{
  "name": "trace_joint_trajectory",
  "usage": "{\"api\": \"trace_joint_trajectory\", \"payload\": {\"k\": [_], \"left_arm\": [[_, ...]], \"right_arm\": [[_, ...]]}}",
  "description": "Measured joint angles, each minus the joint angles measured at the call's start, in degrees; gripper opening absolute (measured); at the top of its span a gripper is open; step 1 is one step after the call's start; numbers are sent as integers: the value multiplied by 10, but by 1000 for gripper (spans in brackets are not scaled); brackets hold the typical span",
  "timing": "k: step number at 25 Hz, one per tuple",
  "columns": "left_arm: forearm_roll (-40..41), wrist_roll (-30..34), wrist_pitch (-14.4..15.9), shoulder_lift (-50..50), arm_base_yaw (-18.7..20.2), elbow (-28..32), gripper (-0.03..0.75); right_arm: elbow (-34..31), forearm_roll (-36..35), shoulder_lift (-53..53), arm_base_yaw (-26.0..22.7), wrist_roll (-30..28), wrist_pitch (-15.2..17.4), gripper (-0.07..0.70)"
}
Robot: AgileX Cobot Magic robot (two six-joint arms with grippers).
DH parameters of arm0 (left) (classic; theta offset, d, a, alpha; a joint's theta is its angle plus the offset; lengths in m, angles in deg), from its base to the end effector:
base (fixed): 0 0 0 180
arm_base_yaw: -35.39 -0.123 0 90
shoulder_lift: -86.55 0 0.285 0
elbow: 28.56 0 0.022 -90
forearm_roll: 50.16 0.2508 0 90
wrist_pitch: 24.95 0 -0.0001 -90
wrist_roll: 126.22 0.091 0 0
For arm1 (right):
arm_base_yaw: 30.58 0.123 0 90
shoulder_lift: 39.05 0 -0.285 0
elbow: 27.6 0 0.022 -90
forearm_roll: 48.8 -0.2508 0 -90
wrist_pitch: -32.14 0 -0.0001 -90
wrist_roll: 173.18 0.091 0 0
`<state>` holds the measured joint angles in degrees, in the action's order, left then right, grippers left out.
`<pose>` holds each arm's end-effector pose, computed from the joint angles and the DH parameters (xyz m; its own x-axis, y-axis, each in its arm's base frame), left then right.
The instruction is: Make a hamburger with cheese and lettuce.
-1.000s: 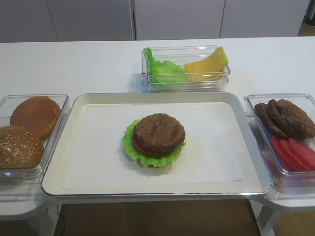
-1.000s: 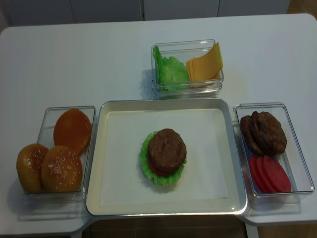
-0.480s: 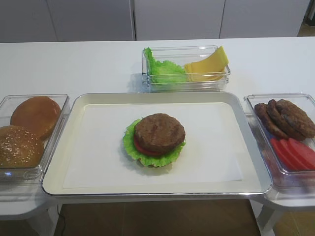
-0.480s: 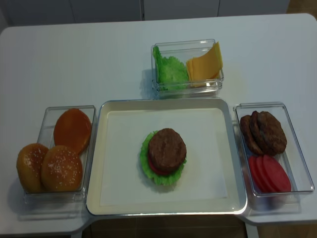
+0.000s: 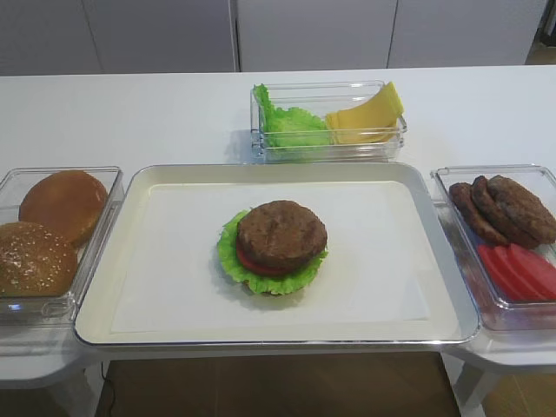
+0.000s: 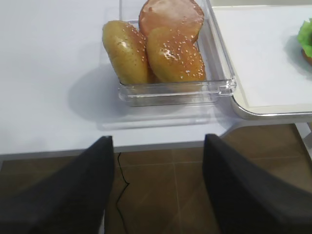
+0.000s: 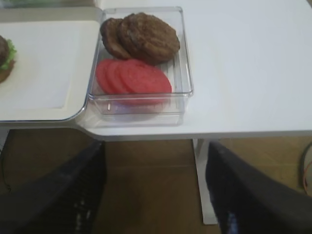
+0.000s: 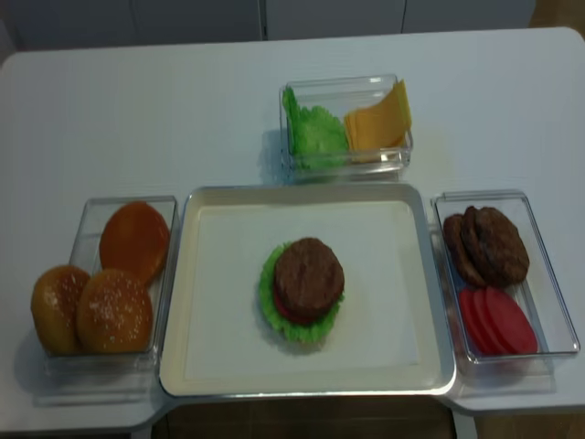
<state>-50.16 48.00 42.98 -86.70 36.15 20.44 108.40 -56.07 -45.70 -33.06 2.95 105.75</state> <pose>-0.0124 0.0002 0.2653 -0.5530 -0.0934 -0.8279 -0.0426 0.9956 -0.0838 -0.0279 0.0123 0.2813 -0.5585 -0.0072 -0.8295 -0.0751 0.9963 0.0420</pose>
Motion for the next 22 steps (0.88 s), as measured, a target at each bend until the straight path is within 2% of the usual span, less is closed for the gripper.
{"api": "trace_joint_trajectory", "payload": {"k": [4, 9, 14, 22], "left_arm": [[0, 0, 0, 0, 0, 0, 433], [0, 0, 0, 0, 0, 0, 433], [0, 0, 0, 0, 0, 0, 433], [0, 0, 0, 0, 0, 0, 433]], "right_arm": [[-28, 5, 0, 0, 0, -4, 501], [-38, 12, 0, 0, 0, -48, 501], [-54, 15, 0, 0, 0, -76, 501], [-57, 15, 0, 0, 0, -80, 501]]}}
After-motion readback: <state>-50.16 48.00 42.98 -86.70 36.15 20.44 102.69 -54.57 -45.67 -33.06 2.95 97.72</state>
